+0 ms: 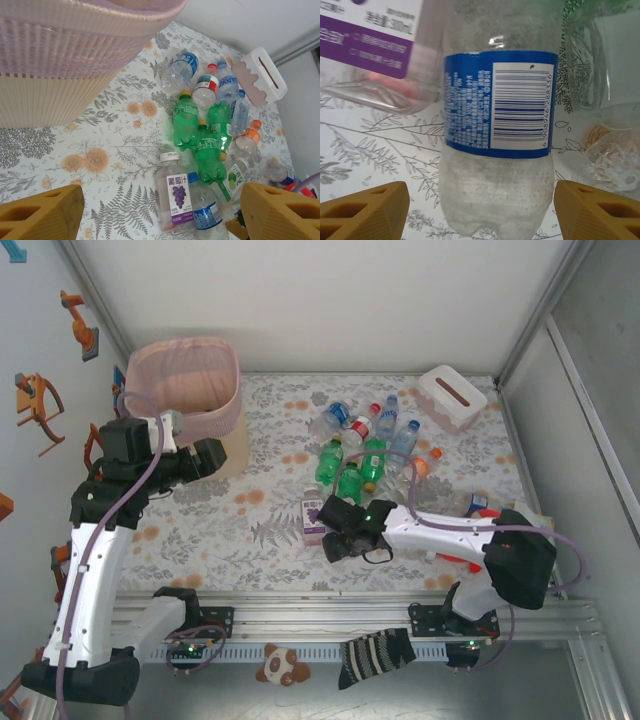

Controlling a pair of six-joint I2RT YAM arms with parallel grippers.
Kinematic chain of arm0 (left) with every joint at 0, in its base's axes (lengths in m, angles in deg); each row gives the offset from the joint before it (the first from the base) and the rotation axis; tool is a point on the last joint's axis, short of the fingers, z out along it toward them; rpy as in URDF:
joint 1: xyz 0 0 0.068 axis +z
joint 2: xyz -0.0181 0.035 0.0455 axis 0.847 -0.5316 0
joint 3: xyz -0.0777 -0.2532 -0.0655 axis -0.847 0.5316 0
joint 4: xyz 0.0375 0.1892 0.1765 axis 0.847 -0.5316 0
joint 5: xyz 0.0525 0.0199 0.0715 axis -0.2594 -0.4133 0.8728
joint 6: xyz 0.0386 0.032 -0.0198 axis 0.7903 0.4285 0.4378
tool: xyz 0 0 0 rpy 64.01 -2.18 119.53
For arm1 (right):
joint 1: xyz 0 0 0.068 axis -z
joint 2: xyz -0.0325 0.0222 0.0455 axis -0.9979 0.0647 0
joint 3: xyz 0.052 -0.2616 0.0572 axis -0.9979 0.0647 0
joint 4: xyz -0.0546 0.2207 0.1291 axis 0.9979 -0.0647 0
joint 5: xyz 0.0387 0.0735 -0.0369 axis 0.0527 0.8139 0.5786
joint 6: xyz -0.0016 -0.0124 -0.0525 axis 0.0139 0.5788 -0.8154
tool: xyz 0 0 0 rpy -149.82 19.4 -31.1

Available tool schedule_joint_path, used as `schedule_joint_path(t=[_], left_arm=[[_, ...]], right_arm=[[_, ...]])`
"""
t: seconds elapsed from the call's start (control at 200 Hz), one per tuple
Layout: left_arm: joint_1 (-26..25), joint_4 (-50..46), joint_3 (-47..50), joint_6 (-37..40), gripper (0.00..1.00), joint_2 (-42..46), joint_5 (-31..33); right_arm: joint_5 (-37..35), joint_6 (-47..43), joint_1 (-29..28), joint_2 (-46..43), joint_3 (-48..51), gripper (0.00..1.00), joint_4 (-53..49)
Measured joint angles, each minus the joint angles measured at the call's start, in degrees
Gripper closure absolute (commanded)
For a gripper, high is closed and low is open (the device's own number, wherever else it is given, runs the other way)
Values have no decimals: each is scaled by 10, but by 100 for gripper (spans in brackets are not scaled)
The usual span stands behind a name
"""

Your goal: Put the plastic bottles in the bin

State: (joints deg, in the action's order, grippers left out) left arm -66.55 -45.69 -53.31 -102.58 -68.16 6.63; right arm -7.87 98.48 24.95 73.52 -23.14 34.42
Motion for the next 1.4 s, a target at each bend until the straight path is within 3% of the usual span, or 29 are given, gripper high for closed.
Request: schedule_joint_path(t=[0.386,0.791,1.127,1.402], left_arm=[[0,10,3,-8,19,-6,-6],[-3,14,7,-12,19,-9,-11],[-7,43,8,-28,18,-12,-32],[-16,146,54,-67,18,7,-111]], right_arm=[[-4,16,0,59,31,30,48],[-8,26,0,53,31,41,45],[-23,26,-15,-59,29,45,-15],[-42,11,-17,-197,6,47,-30]])
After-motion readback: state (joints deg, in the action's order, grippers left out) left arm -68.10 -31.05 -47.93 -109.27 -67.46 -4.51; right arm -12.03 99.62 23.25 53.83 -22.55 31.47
